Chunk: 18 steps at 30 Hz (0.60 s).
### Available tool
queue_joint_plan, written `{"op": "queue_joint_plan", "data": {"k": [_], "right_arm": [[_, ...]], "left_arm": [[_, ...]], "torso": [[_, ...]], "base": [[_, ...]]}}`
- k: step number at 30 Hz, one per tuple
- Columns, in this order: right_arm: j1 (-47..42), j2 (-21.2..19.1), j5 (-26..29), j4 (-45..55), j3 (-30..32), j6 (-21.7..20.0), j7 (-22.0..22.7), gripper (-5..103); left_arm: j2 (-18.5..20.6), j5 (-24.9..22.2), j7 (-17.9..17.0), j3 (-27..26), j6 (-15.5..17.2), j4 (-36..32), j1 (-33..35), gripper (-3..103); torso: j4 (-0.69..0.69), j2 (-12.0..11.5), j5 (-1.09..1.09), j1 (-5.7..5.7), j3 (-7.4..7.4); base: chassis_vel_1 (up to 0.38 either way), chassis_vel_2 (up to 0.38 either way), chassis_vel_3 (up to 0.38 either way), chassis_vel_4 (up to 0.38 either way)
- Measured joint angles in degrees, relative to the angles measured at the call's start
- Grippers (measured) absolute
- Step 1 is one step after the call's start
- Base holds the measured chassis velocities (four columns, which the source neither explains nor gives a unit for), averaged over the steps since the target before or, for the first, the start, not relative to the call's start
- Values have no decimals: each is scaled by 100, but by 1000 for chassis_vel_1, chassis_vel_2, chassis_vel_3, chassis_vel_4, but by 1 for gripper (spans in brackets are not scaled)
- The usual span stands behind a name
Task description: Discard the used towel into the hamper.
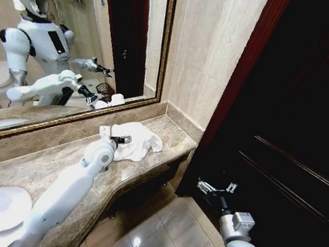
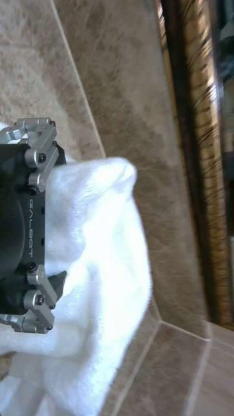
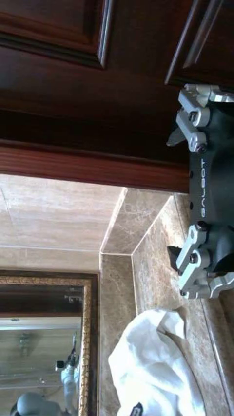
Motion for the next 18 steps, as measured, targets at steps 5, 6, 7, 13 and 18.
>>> {"op": "queue_joint_plan", "data": {"k": [5, 6, 7, 13, 18], "right_arm": [[12, 11, 33, -28, 62, 21, 7, 100], [16, 13, 49, -37, 91, 29, 11, 100], [16, 14, 69, -40, 117, 35, 15, 100], [16, 11, 166, -44, 218, 53, 37, 100], [35, 11, 195, -53, 233, 59, 55, 100]], "left_arm": [[-41, -22, 4, 279, -5, 393, -181, 100], [-77, -2, 33, 367, -12, 517, -230, 100], [-112, 21, 54, 424, -22, 604, -268, 100], [-290, 149, 181, 576, -49, 736, -319, 100], [-307, 226, 372, 573, -172, 761, -274, 90]], "torso": [[0, 0, 1, 0, 0], [0, 0, 1, 0, 0], [0, 0, 1, 0, -1], [0, 0, 2, 0, -1], [0, 0, 1, -1, -1]], "base": [[0, 0, 0, 0], [0, 0, 0, 0], [0, 0, 0, 0], [0, 0, 0, 0], [0, 0, 0, 0]]}}
